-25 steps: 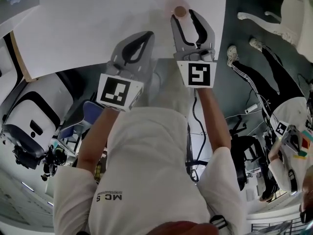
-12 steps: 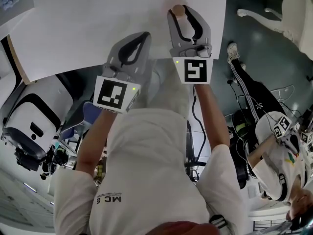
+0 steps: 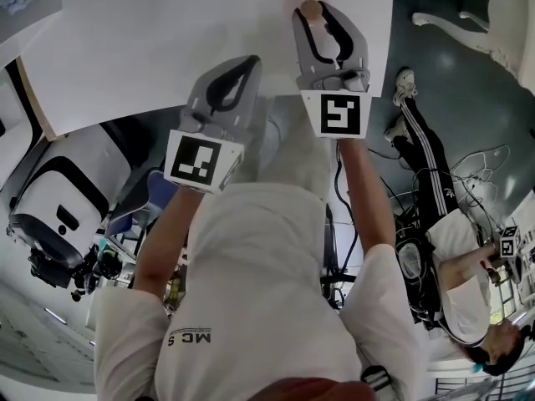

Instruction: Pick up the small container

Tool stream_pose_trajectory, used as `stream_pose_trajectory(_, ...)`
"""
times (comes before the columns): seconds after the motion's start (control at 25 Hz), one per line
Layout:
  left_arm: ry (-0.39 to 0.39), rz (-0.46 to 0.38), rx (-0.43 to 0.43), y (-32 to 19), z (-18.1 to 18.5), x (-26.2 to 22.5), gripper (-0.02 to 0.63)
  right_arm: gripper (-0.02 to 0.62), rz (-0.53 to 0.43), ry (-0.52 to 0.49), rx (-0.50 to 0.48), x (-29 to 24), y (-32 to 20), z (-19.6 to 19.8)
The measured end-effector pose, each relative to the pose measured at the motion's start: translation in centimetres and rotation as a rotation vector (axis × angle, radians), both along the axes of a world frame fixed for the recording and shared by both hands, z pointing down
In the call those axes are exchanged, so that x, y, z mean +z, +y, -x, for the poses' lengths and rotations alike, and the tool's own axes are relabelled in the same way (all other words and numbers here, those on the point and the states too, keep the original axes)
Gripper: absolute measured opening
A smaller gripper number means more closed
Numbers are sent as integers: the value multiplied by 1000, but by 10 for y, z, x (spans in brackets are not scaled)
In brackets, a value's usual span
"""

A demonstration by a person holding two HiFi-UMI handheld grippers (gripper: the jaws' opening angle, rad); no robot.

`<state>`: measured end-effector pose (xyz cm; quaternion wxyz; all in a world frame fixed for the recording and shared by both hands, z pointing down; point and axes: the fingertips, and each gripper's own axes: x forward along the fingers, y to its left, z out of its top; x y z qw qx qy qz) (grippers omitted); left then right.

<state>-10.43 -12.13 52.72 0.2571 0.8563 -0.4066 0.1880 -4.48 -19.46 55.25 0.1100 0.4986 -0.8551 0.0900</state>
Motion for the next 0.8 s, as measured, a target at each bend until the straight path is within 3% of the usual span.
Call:
stream_pose_trajectory(0.4, -1, -10, -6, 3, -6, -6, 0, 120, 5, -12, -16, -11, 11, -5)
stream_pose_trajectory(0.8, 5, -51, -37, -4, -11, -35, 0, 120, -23, -45, -33, -58, 19, -14)
